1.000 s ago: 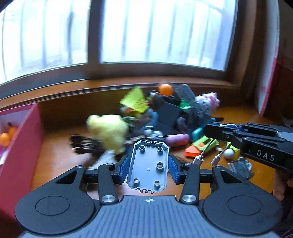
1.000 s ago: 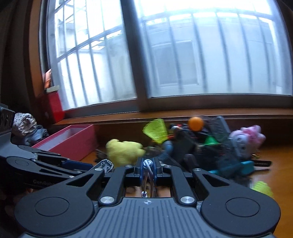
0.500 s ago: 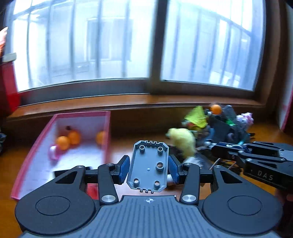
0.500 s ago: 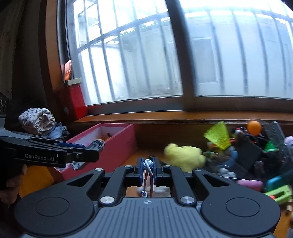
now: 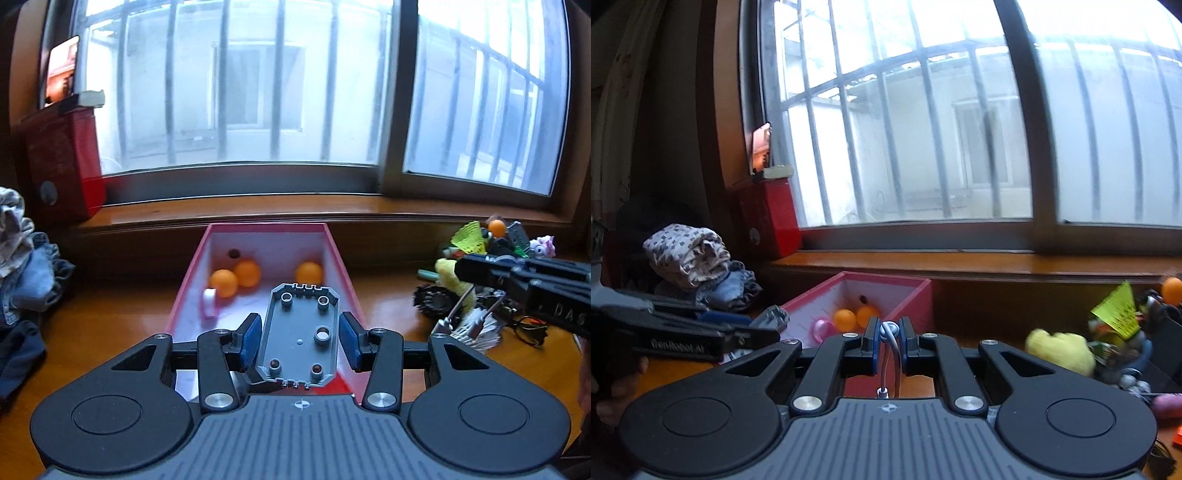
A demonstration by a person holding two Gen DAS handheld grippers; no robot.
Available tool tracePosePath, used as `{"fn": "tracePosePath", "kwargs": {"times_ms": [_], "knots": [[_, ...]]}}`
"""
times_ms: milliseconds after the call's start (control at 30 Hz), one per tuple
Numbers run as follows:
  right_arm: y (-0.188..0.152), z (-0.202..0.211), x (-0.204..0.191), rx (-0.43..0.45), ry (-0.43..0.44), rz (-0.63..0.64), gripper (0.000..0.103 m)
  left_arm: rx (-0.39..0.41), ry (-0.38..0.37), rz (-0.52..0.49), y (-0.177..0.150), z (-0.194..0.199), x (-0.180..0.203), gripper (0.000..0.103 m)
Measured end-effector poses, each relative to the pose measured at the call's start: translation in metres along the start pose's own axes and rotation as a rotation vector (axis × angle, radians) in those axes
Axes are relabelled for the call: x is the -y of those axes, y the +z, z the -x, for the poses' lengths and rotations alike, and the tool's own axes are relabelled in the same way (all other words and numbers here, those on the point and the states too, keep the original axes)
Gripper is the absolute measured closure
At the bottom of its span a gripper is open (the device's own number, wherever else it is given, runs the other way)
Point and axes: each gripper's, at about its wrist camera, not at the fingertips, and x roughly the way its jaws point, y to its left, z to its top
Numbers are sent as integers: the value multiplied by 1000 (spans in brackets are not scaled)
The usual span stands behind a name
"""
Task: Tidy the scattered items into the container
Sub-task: 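Carry the gray plate and white cable over the pink shoebox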
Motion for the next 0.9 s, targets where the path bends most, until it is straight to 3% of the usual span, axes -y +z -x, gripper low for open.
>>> {"fn": "tracePosePath", "kwargs": {"times_ms": [433, 900], "knots": [[23, -38, -50, 12, 98, 66, 92, -7, 21, 45, -11, -1, -34, 57], [23, -73, -65, -52, 166, 87, 92, -15, 26, 45, -8, -17, -41, 57]]}}
